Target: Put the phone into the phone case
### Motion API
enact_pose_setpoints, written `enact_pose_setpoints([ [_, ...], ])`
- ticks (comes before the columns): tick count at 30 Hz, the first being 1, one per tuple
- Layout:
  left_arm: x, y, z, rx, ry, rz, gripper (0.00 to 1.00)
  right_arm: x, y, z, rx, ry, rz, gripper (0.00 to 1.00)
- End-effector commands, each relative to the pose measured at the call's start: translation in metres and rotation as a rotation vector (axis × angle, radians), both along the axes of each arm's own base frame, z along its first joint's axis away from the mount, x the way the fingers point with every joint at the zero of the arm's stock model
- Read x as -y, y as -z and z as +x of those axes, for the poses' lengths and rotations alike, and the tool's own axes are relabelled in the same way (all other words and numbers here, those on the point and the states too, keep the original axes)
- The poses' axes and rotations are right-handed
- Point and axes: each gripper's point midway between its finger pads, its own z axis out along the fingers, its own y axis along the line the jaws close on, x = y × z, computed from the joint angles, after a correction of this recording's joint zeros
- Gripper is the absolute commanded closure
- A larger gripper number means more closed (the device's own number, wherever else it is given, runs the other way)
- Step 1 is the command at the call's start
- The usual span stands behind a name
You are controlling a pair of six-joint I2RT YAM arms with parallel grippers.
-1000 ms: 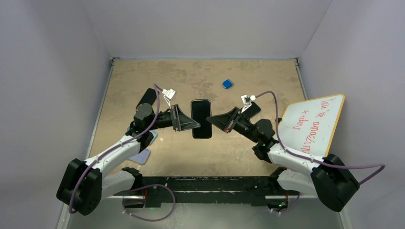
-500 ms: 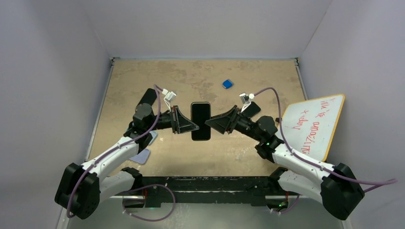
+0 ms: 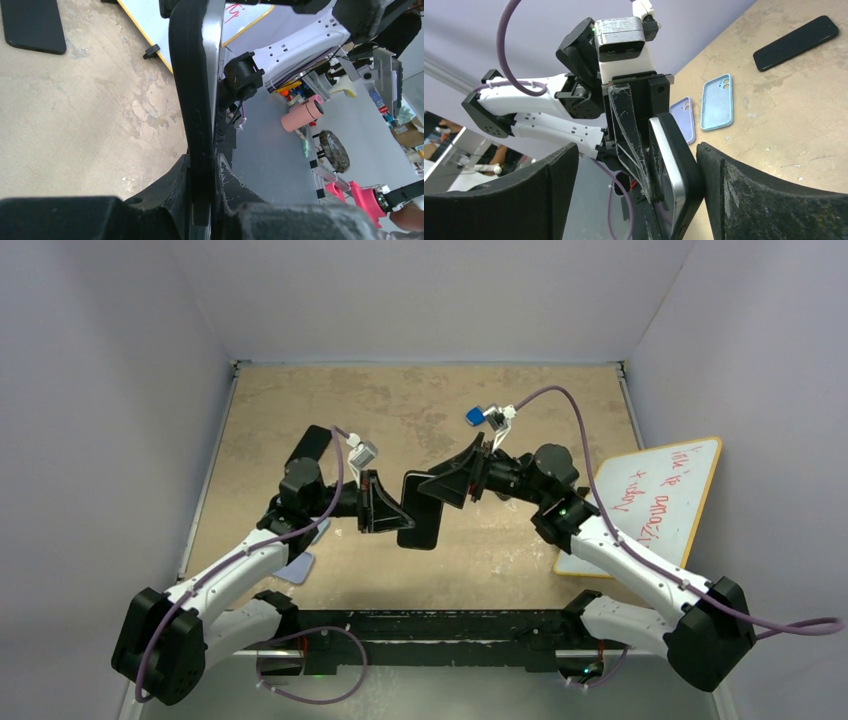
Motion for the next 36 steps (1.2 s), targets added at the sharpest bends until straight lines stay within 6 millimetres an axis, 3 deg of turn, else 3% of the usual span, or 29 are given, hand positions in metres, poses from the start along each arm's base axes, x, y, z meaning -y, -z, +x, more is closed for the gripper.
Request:
enact_pose_setpoints([
  [1,0.003,-0.024,-0.001,0.144,0.047,-0.042,1.0,0.0,-0.021,-0.011,0.114,-0.084,-0.045,0.16],
  [6,0.003,-0.013,0.01,0.122,0.008,0.026,1.0,0.0,-0.026,-0.013,0.12,-0.104,-0.044,0.36],
  [11,0.003,-0.008,0.017,0.115,-0.023,0.047,1.0,-0.003,-0.02,-0.017,0.089,-0.146,-0.052,0.47],
  [18,-0.004,0.017,0.037,0.085,-0.106,0.214,1.0,-0.004,-0.037,-0.021,0.011,-0.206,0.018,1.0],
  [26,-0.005,0.033,0.048,-0.043,-0.165,0.285,1.0,0.002,-0.014,0.007,0.124,-0.053,-0.142,1.0],
  [29,-0.001,0.023,0.047,-0.074,-0.167,0.236,1.0,0.006,-0.011,0.009,0.177,-0.032,-0.175,1.0],
  [33,0.006,-0.015,0.041,0.032,-0.124,0.086,1.0,0.004,-0.006,-0.005,0.141,-0.111,-0.163,1.0],
  [34,0.006,-0.022,0.038,0.057,-0.119,0.058,1.0,0.003,-0.007,-0.011,0.138,-0.145,-0.147,0.96],
  [36,0.006,-0.035,0.032,0.117,-0.1,0.012,1.0,0.001,-0.007,-0.017,0.129,-0.185,-0.129,0.7],
])
